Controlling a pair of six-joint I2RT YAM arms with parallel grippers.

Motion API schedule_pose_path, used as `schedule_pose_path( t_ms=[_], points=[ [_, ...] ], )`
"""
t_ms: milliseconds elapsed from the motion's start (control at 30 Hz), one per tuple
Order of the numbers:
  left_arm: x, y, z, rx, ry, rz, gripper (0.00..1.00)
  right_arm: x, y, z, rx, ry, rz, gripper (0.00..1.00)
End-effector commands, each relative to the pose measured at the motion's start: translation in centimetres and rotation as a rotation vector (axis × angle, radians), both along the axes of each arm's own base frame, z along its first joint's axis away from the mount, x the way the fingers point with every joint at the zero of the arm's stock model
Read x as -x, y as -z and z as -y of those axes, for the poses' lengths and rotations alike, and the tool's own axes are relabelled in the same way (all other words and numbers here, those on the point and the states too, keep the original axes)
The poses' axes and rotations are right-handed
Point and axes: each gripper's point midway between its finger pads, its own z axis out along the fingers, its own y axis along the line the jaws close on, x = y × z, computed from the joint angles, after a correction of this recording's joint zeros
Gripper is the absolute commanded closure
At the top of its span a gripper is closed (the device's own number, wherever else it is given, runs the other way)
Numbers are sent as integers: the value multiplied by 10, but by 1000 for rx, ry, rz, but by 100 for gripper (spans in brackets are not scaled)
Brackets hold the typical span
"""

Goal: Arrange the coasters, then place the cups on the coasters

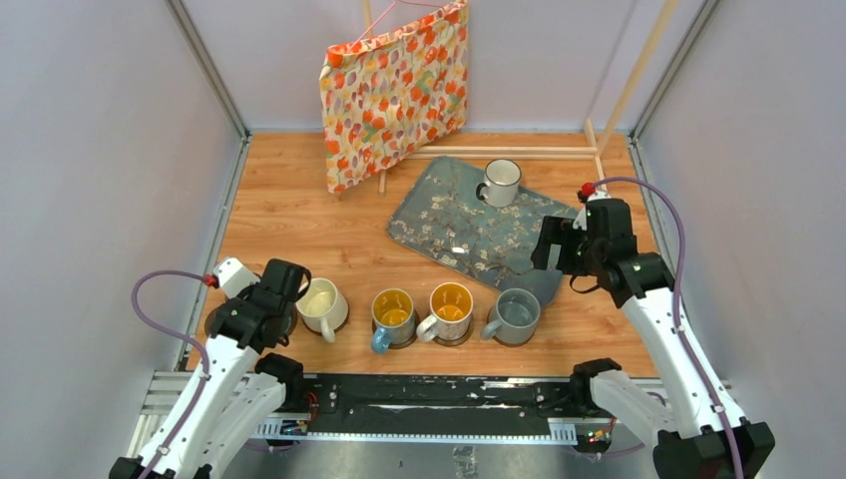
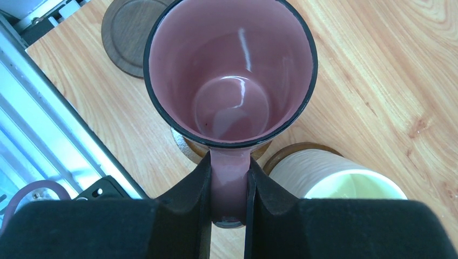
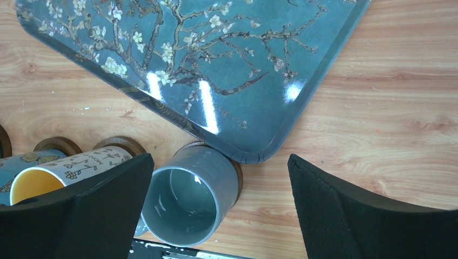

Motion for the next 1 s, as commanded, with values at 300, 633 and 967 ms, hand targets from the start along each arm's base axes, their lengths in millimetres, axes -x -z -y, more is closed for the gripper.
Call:
schedule_pose_path(
  t_ms=[300, 633, 967],
  points=[
    [-2, -8, -9, -12, -86, 66, 100, 3, -4, -1, 59, -21, -11, 0],
    [5, 8, -8, 9, -134, 22, 89, 5, -3, -3, 62, -33, -20, 0],
    [7, 10, 1, 77, -125, 28, 73, 7, -3, -7, 63, -49, -18, 0]
  ],
)
